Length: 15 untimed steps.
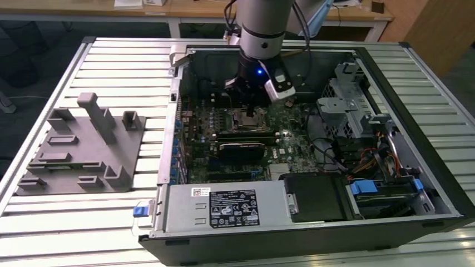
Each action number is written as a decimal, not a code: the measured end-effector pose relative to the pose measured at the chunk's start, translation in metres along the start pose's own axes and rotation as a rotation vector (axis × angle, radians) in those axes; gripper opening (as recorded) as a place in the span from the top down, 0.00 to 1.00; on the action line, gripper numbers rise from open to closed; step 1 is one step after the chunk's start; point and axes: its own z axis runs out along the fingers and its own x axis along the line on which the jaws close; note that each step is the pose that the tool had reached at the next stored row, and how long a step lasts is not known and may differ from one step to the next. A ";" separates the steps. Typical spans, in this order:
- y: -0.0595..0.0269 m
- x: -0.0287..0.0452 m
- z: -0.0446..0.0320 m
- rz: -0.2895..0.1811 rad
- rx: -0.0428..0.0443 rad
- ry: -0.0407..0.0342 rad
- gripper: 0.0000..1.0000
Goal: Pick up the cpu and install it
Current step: 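Close the cpu cover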
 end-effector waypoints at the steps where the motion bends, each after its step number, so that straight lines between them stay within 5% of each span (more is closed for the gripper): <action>1: 0.0000 0.0009 0.0001 0.000 -0.0004 -0.0051 0.89; 6: -0.0009 0.0039 0.0024 -0.001 -0.0072 -0.0393 0.89; 15: -0.0019 0.0168 0.0086 -0.001 -0.0011 -0.0403 0.89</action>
